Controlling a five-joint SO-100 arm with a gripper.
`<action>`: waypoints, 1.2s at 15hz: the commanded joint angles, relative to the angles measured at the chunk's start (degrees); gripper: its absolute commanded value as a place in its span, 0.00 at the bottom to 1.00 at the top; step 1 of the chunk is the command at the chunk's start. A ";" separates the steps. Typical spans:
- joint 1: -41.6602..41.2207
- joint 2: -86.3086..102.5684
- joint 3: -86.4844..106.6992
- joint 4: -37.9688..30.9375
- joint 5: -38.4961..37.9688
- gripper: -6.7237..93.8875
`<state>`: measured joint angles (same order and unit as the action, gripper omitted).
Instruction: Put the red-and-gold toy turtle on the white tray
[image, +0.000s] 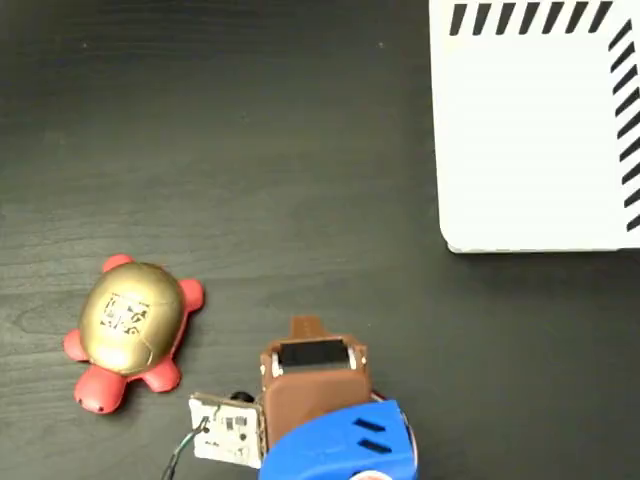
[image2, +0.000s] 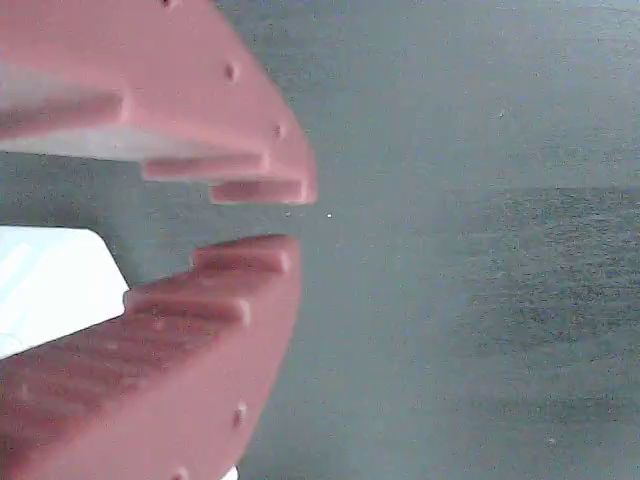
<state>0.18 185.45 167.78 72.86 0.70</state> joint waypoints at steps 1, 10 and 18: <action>-0.44 0.79 -0.53 0.70 0.70 0.07; -2.37 0.79 -0.53 0.70 -1.14 0.08; -7.91 -38.41 -26.02 -8.53 -17.05 0.07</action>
<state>-6.50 155.39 153.37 64.25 -11.95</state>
